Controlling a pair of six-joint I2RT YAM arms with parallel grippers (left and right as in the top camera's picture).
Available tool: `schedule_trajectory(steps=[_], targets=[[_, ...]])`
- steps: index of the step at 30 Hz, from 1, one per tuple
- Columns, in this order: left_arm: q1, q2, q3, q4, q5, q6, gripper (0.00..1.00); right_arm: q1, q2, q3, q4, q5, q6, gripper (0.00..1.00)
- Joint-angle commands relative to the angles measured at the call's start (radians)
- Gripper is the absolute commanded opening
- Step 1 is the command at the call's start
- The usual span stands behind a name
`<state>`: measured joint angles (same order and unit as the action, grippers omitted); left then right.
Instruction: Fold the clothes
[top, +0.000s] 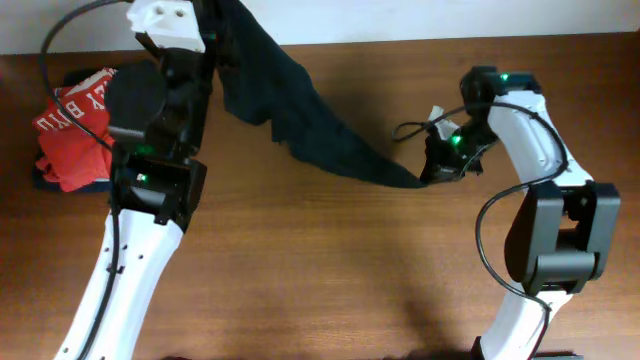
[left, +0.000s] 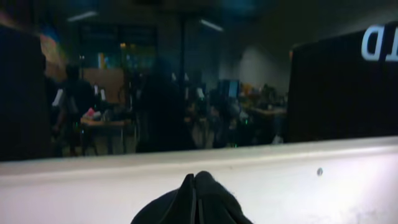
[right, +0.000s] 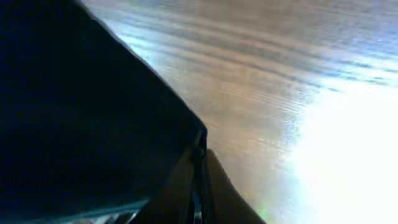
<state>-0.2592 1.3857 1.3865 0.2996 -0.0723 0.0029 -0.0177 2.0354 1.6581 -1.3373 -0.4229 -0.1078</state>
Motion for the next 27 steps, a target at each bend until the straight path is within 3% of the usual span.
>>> schedule_trajectory(steps=[1, 17, 27], targets=[[0.006, -0.004, 0.04, 0.003, -0.014, -0.011, 0.01, 0.003, -0.032, -0.039, 0.036, -0.016, -0.016, 0.04], [0.004, -0.005, 0.04, -0.576, -0.014, -0.019, 0.01, 0.003, -0.047, 0.004, 0.072, -0.055, -0.016, 0.04], [-0.02, -0.114, 0.041, -0.919, -0.013, -0.13, 0.01, -0.029, -0.047, 0.004, 0.074, -0.051, -0.015, 0.04]])
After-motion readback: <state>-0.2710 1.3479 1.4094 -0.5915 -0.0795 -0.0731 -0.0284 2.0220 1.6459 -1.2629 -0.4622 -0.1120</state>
